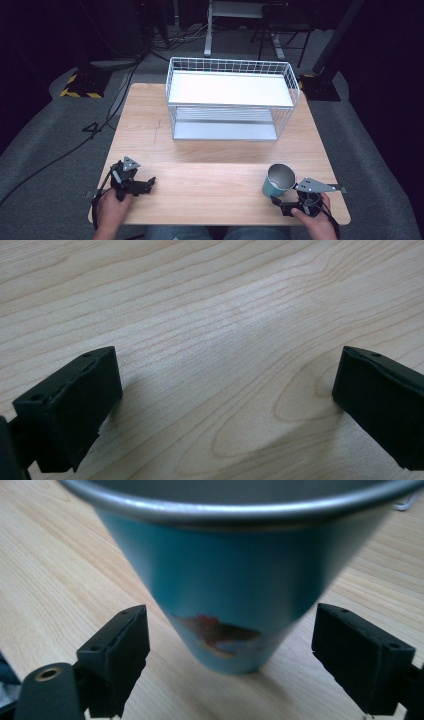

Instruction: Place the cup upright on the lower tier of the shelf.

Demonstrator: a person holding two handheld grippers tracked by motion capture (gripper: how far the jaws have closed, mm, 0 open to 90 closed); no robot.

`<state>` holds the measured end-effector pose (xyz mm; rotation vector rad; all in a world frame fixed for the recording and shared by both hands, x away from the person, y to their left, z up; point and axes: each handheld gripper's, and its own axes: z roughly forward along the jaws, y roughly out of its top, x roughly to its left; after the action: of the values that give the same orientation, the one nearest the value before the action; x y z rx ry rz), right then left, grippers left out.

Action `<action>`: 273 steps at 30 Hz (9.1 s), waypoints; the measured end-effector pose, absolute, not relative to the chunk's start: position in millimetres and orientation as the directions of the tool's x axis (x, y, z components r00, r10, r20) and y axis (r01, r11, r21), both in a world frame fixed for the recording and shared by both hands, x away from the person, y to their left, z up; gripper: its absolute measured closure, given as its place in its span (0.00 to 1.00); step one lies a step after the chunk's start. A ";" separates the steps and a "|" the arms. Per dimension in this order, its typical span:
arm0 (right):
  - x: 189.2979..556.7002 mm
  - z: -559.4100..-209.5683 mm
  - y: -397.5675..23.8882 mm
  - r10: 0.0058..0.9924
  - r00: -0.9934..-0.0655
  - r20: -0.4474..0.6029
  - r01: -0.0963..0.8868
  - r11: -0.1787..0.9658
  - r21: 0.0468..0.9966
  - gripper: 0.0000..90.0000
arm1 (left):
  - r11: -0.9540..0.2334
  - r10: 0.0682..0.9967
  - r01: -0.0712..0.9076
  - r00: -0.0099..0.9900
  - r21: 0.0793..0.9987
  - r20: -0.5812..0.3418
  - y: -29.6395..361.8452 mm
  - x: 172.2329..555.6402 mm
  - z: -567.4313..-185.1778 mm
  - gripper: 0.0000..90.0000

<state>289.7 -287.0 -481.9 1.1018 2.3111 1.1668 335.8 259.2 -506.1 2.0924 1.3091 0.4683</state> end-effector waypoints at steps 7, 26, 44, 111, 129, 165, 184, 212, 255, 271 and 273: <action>299.3 -487.4 -276.2 0.772 -0.632 0.065 0.497 0.339 0.799 0.18 | -0.317 0.895 0.675 0.446 0.666 -0.026 259.2 335.7 -506.2 0.00; 301.3 -491.9 -275.2 0.787 -0.613 0.073 0.483 0.299 0.823 0.24 | -0.313 0.897 0.678 0.441 0.665 -0.027 258.7 335.1 -506.1 0.00; 301.2 -465.3 -275.4 0.779 -0.623 0.071 0.456 0.288 0.842 0.24 | -0.312 0.897 0.677 0.441 0.666 -0.028 258.6 335.0 -506.2 0.00; 442.9 -438.5 -163.4 0.804 -0.594 0.040 0.449 0.290 0.845 0.24 | -0.313 0.897 0.676 0.441 0.667 -0.026 258.6 335.0 -506.3 0.00; 478.0 -446.1 -129.5 0.844 -0.536 0.038 0.455 0.251 0.854 0.24 | -0.313 0.897 0.676 0.441 0.667 -0.026 258.6 334.9 -506.3 0.00; 518.7 -475.2 -104.1 0.902 -0.432 0.017 0.456 0.202 0.866 0.24 | -0.313 0.897 0.676 0.441 0.667 -0.026 258.7 334.9 -506.3 0.00; 518.8 -475.4 -105.0 0.881 -0.472 -0.032 0.462 0.278 0.842 0.17 | -0.313 0.897 0.676 0.442 0.667 -0.027 258.7 334.9 -506.3 0.00; 482.3 -447.2 -138.3 0.855 -0.515 0.061 0.505 0.245 0.828 0.18 | -0.312 0.897 0.675 0.440 0.669 -0.026 258.6 334.9 -506.5 0.00; 362.6 -413.8 -251.3 0.710 -0.702 0.058 0.448 0.375 0.812 0.18 | -0.307 0.902 0.681 0.430 0.664 -0.024 258.7 333.0 -506.1 0.00; 331.9 -455.3 -294.9 0.781 -0.621 0.060 0.525 0.358 0.772 0.18 | -0.308 0.902 0.681 0.430 0.664 -0.024 258.6 333.1 -506.1 0.00; 331.3 -461.1 -298.7 0.790 -0.609 0.070 0.539 0.347 0.768 0.18 | -0.307 0.902 0.682 0.431 0.663 -0.025 258.6 333.1 -506.0 0.00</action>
<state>331.3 -298.7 -461.1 1.1791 2.3021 1.1298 333.1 258.6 -506.0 2.0858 1.3296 0.4747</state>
